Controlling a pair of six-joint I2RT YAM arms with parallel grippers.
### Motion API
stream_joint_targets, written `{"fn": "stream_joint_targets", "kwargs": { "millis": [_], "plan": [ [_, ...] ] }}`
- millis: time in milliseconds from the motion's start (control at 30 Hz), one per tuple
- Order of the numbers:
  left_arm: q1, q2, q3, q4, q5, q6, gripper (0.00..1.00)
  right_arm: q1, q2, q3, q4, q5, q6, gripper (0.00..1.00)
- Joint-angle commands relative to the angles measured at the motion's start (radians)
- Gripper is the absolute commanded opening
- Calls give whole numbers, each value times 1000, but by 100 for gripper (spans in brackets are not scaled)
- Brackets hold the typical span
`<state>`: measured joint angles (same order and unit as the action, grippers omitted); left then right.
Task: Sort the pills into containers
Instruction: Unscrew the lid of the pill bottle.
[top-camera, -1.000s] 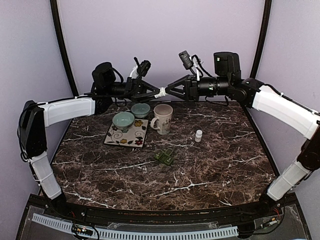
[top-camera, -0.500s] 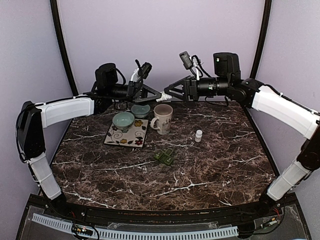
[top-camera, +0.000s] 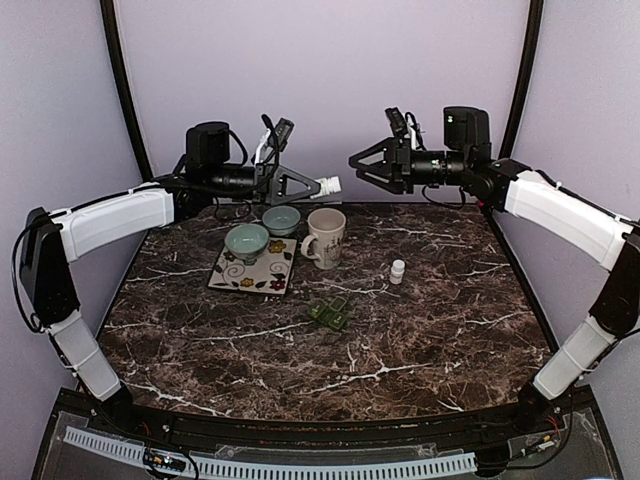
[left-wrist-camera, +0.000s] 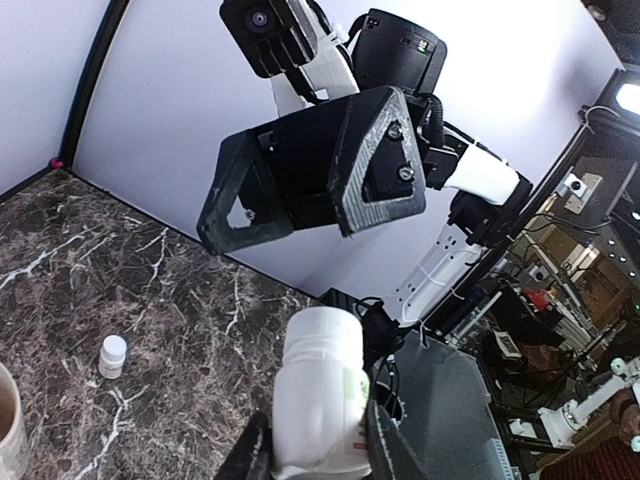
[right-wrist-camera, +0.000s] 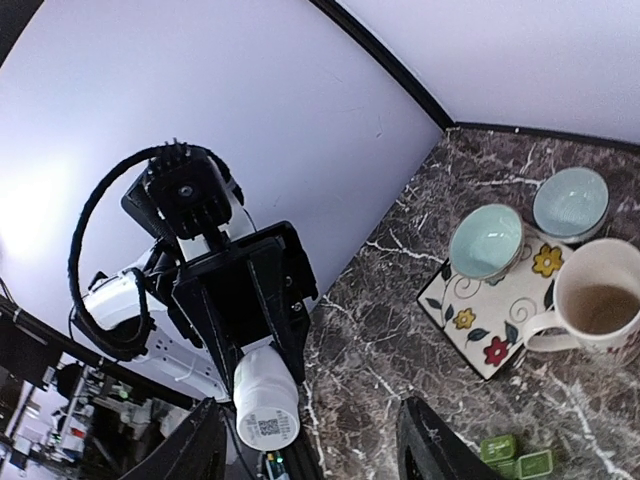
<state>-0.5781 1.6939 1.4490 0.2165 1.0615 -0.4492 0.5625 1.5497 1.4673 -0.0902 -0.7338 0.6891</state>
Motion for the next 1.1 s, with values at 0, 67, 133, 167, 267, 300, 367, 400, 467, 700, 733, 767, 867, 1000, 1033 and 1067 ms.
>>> {"fn": "stream_joint_targets", "kwargs": {
  "millis": [0,67,133,167,267,300,367,400,467,700,733,767,867,1000,1033,1067],
  "plan": [
    [-17,-56,52,-142,-97,192,0,-6,33,-20,33,-74,180,57],
    [-23,-49,70,-183,-123,245,0,-6,36,-29,36,-96,212,57],
    [-29,-44,83,-204,-141,274,0,-5,36,-31,38,-117,230,57],
    [-29,-42,86,-211,-144,280,0,-6,36,-34,39,-122,238,56],
    [-31,-30,110,-241,-157,312,0,-6,36,-33,42,-131,255,56],
    [-31,-29,111,-244,-161,317,0,-5,36,-33,44,-136,261,56],
    [-31,-26,117,-247,-164,326,0,-5,36,-34,46,-144,268,56],
    [-32,-21,125,-256,-164,331,0,-4,55,-34,46,-147,270,56],
    [-32,-10,138,-272,-162,342,0,-3,67,-30,45,-155,274,57],
    [-31,17,171,-296,-154,362,0,10,89,-10,55,-176,289,57],
    [-31,21,175,-299,-152,363,0,10,92,-6,58,-178,291,57],
    [-31,26,180,-302,-152,364,0,11,94,-4,62,-179,294,57],
    [-31,33,182,-306,-151,369,0,11,98,8,67,-182,301,57],
    [-31,36,177,-305,-156,374,0,10,102,14,74,-187,307,57],
    [-31,38,178,-305,-155,375,0,9,103,14,79,-189,312,57],
    [-31,40,180,-308,-155,376,0,9,104,12,88,-192,317,57]
  ]
}}
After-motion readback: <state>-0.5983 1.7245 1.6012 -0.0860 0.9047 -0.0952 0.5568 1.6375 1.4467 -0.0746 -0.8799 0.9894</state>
